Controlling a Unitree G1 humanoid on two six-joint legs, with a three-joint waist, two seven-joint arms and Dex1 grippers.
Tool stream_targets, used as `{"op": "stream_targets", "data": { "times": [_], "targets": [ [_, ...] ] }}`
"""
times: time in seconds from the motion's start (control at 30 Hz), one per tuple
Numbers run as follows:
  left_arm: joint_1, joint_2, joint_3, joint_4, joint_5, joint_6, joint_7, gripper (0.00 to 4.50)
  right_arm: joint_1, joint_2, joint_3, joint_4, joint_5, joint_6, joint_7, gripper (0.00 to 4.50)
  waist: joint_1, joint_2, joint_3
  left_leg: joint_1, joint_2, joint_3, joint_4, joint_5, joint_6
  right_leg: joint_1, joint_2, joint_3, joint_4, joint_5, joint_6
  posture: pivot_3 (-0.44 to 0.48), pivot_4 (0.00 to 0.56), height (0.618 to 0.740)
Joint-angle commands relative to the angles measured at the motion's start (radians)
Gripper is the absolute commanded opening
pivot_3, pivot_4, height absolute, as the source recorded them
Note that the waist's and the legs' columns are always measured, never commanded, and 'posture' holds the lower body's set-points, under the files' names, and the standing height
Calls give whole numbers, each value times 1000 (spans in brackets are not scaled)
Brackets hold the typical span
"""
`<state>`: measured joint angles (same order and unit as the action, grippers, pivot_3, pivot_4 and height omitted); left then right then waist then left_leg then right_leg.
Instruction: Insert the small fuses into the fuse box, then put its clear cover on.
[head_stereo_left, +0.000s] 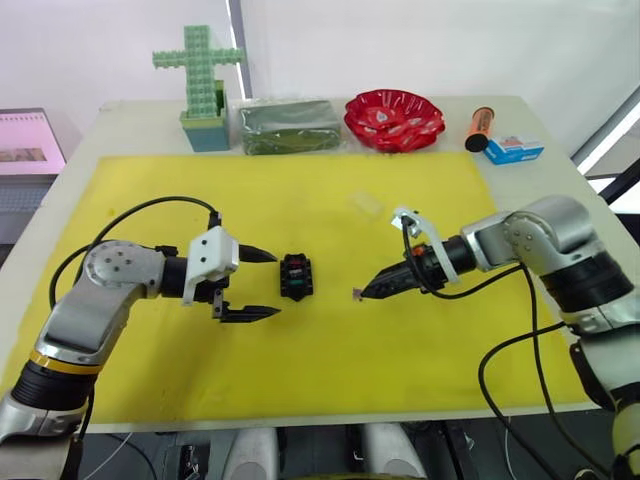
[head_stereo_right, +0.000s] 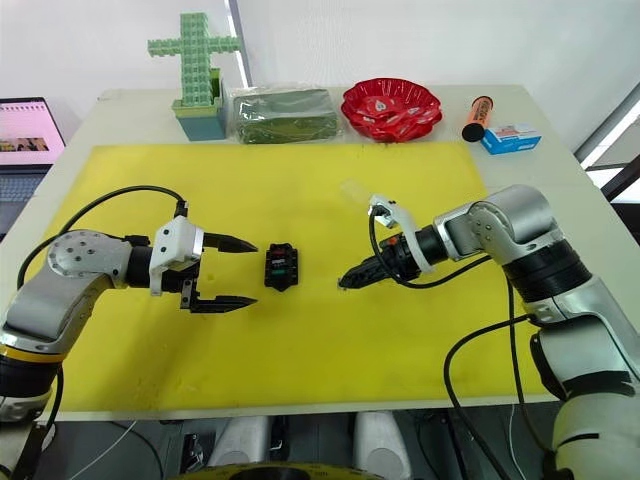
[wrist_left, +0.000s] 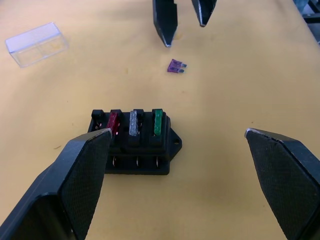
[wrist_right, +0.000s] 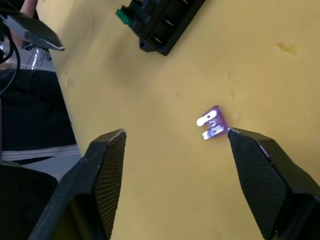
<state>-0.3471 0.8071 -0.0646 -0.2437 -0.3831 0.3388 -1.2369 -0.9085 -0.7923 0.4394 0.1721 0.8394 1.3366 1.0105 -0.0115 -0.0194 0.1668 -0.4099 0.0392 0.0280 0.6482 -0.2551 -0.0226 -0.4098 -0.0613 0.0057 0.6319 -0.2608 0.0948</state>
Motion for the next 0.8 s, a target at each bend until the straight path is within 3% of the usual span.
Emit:
{"op": "stream_targets", "data": {
  "times": [0.03,0.8],
  "targets": [
    [-6,5,7,-18,-8,-7,0,4500,-31,28,-6,43,-54,-14,51,3556,1,0,0,0,0,0,0,0,0,0,0,0,0,0,0,0,150,740],
    [16,6,11,-17,10,-23,28,4500,-12,98,-6,102,-187,23,172,3556,0,0,0,0,-1,0,0,0,0,0,0,0,0,0,0,0,150,740]
  ]
}}
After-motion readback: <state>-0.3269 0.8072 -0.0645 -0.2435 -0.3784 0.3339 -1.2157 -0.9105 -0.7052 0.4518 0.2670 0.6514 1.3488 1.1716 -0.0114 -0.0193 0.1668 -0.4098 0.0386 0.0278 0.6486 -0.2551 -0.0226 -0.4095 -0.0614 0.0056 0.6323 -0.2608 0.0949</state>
